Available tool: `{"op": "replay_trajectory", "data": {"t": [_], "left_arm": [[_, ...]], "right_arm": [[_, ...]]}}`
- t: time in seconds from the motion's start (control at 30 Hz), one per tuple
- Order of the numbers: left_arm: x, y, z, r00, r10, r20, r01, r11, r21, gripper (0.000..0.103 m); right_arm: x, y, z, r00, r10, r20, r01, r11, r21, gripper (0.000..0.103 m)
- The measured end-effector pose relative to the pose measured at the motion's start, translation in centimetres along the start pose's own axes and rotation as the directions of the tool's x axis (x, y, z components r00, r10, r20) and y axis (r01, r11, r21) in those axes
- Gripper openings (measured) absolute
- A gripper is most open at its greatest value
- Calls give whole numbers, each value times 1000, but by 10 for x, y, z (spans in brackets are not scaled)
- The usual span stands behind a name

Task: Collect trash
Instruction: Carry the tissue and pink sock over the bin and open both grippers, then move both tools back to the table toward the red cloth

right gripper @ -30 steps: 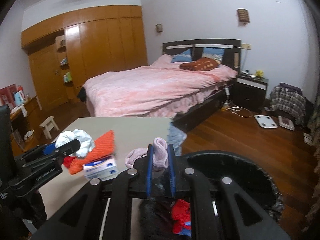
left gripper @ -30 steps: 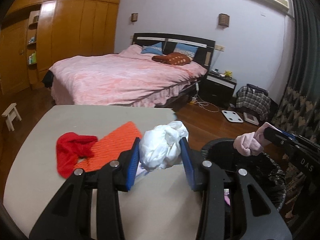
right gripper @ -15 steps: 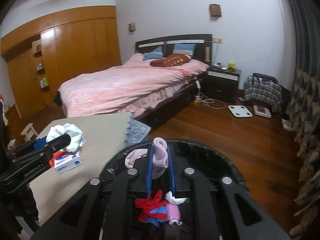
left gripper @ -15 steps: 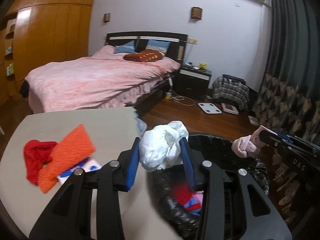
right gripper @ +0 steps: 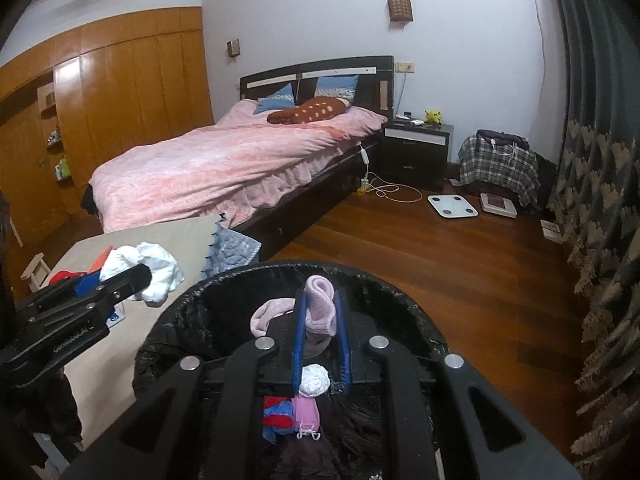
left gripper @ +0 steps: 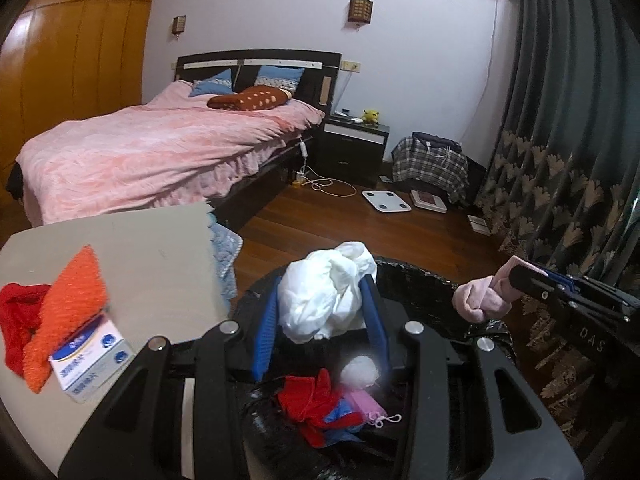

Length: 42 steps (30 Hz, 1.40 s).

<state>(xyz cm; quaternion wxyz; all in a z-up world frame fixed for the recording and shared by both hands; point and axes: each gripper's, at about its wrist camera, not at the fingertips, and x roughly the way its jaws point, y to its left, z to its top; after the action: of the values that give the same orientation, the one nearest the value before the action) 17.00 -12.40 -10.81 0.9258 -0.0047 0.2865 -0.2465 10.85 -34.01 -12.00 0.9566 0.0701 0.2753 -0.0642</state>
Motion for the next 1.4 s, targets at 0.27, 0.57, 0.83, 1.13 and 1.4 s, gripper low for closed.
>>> {"op": "replay_trajectory", "data": {"t": [0.27,0.57,0.83,1.13,1.4], "left_arm": [[22,-1,-5,998,-50,-47,50,999,1,51],[9,18,-6,999,-31,-26,31,1000,-1,83],[-25,54,0,995,98,21,-97,995,-29,94],[-68,106,-8,972,232,37,-228,970,-84,94],[-101,150,-21,936,351,37,-345,931,-121,94]], "right_arm": [[11,-6,-5,999,-29,-26,29,1000,1,18],[12,-15,-11,998,-67,-18,68,997,28,66],[1,0,-3,996,-78,36,77,997,26,97],[11,47,-2,1000,3,29,-3,1000,10,97],[22,110,-1,994,106,23,-105,993,-57,97]]}}
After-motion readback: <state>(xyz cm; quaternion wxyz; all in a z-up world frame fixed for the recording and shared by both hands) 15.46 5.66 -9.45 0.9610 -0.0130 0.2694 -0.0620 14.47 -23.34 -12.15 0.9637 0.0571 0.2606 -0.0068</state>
